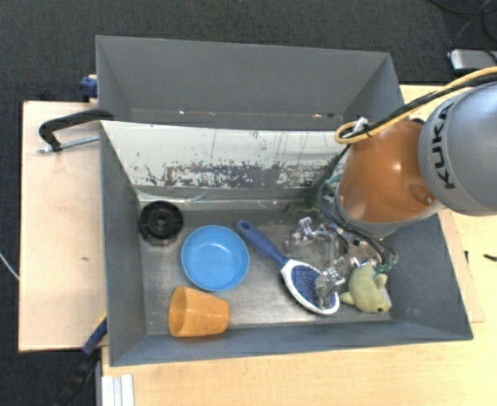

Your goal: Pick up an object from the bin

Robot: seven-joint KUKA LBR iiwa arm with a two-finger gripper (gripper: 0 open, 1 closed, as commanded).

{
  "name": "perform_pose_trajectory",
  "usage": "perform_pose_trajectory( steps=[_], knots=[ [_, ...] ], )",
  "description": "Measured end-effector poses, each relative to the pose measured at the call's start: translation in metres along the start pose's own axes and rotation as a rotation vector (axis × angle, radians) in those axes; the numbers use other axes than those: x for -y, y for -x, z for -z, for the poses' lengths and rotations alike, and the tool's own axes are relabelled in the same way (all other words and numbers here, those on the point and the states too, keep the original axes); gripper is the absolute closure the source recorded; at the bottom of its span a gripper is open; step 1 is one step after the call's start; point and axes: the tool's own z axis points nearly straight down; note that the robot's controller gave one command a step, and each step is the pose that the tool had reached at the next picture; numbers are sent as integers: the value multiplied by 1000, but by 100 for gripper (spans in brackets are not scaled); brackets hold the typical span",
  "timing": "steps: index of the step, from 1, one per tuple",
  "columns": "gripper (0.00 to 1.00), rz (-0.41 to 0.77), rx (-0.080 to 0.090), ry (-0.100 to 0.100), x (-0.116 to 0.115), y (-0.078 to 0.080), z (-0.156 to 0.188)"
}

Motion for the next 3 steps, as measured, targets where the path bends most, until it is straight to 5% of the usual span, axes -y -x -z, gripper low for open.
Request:
perform_pose_trajectory(
  steps=[2,3],
  knots=[
    [0,752,3,-7,17,15,-4],
    [100,751,-6,-17,25,14,-2]
  ],
)
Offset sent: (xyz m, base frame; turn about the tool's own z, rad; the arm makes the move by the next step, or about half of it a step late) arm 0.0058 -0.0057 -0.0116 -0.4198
